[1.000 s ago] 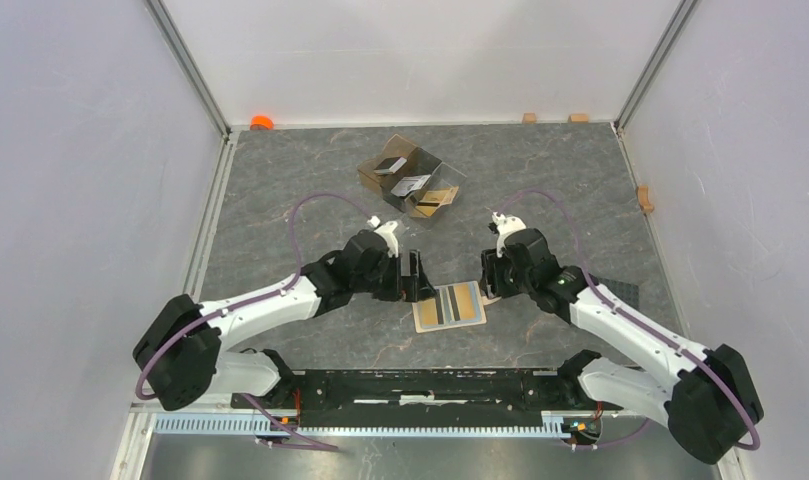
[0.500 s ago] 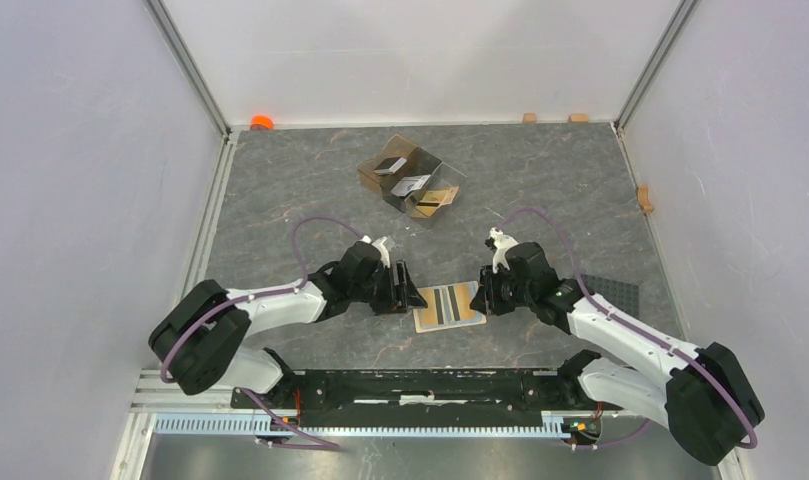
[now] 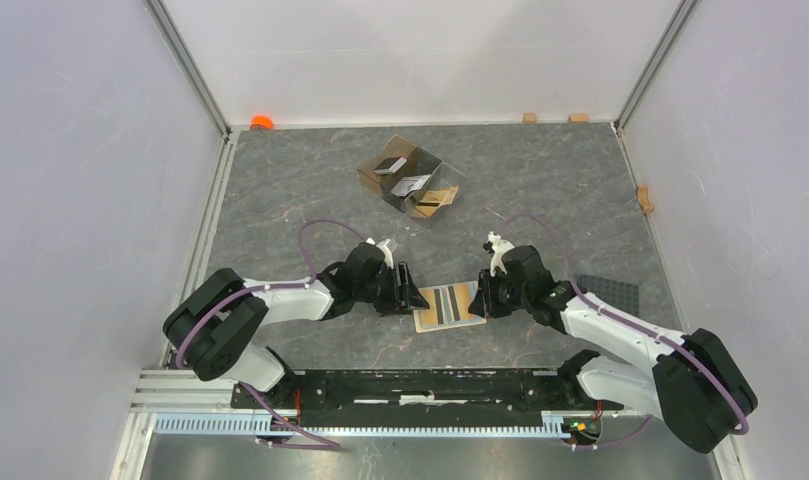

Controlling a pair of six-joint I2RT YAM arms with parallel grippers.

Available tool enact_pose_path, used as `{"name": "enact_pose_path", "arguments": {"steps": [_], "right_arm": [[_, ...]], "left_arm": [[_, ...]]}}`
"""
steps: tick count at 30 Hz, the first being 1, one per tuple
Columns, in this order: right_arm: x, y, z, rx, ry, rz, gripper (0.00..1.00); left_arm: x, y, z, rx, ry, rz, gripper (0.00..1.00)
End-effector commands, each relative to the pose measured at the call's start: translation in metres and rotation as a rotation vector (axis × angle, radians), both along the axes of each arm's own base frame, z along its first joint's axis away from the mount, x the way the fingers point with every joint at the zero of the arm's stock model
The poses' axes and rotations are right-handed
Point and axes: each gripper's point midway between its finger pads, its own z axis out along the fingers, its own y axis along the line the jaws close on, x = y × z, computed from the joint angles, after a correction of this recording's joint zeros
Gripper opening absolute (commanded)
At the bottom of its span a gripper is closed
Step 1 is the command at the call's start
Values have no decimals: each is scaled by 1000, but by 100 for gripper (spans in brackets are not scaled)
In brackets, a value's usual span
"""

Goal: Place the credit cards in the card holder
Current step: Insert the credit card into the card holder.

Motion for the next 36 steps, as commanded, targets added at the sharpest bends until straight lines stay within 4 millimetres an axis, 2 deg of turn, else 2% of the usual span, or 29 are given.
{"name": "enact_pose_path", "arguments": {"steps": [1, 15, 19, 26, 32, 36], "right_arm": [[3, 7, 0, 29, -11, 3, 24], [-3, -2, -21, 0, 34, -41, 25], [-10, 4, -25, 42, 60, -25, 26], [-11, 19, -14, 144, 55, -5, 27], [1, -1, -12, 32, 6, -71, 29], [5, -7, -6, 3, -18, -90, 33]], "left_arm": [[6, -4, 1, -26, -3, 16, 62], [1, 2, -17, 17, 21, 14, 51], [0, 3, -21, 27, 29, 10, 47], [-2, 7, -29, 52, 37, 13, 37], [-3, 12, -41, 91, 54, 17, 25], [-3, 13, -42, 98, 51, 20, 19]]}}
